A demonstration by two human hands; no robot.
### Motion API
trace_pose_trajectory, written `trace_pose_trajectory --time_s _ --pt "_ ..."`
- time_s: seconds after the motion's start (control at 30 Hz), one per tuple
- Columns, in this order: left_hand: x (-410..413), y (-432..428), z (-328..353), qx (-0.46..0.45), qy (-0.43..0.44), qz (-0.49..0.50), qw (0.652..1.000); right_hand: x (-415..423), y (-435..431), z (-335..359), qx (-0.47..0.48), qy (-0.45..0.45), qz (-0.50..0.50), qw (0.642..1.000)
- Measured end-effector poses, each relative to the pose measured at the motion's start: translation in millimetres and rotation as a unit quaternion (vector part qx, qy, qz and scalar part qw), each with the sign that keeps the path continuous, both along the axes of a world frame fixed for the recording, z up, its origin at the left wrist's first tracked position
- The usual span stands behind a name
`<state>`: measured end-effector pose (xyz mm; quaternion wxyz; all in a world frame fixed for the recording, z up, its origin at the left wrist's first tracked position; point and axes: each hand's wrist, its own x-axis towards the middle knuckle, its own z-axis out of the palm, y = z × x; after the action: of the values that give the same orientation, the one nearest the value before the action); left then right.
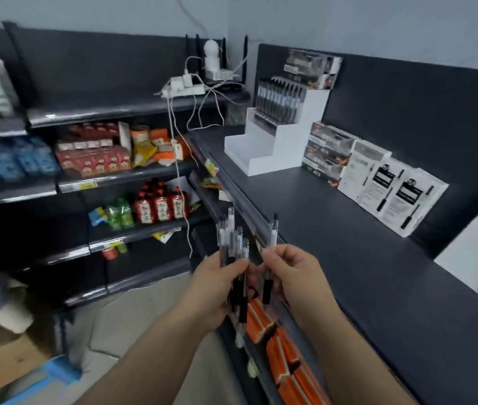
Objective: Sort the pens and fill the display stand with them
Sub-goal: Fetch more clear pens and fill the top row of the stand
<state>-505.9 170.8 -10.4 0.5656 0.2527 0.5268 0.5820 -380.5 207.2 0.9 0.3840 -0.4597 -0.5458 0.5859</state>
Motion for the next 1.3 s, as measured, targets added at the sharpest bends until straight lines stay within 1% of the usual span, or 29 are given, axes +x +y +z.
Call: trace_pose_trajectory --time_s 0.1,0.2,0.27,0.37,0.47,0.53,0.67,0.8,0.97,1.07,1.17,1.3 --pt "-33.6 38.8 8.4 -0.016 -0.004 0.05 0.999 -34.0 52.5 -1.7 0.009 -0.007 0.027 1.0" --pt "-65.1 72.3 18.1 -0.02 -0.018 0.083 0.996 -67.0 95.4 4.4 0.017 0.022 0.055 0.998" --pt "-83.5 90.5 20.0 -0.021 -0.033 0.107 0.993 -86.8 120.3 7.3 0.005 0.045 0.071 0.996" --pt "-108.4 112.9 19.3 -0.025 -0.057 0.119 0.991 -113.4 149.5 8.3 -0.016 0.063 0.101 0.993" --pt "-136.9 140.6 17.8 -0.019 -0.053 0.133 0.99 -140.7 179.0 5.9 -0.028 0.071 0.119 0.99" --pt "-158.5 162.4 17.7 -0.01 -0.042 0.126 0.991 -159.2 200.1 4.2 -0.015 0.06 0.112 0.992" --pt "-197.3 208.0 18.4 0.01 -0.035 0.068 0.997 -190.5 236.2 2.8 0.007 0.041 0.06 0.997" --pt "-245.0 267.9 23.0 0.029 -0.035 0.005 0.999 -226.0 274.2 11.2 0.03 0.028 -0.042 0.998" --pt "-282.6 326.3 28.2 0.027 -0.051 -0.078 0.995 -250.0 308.1 15.6 0.042 0.033 -0.16 0.986" --pt "-287.5 352.3 24.9 0.022 -0.058 -0.111 0.992 -246.1 322.0 16.2 0.056 0.01 -0.226 0.973" --pt "-281.4 375.5 23.4 0.017 -0.079 -0.149 0.986 -229.7 338.3 22.4 0.095 -0.011 -0.285 0.954" --pt "-262.9 406.9 29.4 0.029 -0.074 -0.164 0.983 -209.7 364.3 31.5 0.132 -0.018 -0.323 0.937"
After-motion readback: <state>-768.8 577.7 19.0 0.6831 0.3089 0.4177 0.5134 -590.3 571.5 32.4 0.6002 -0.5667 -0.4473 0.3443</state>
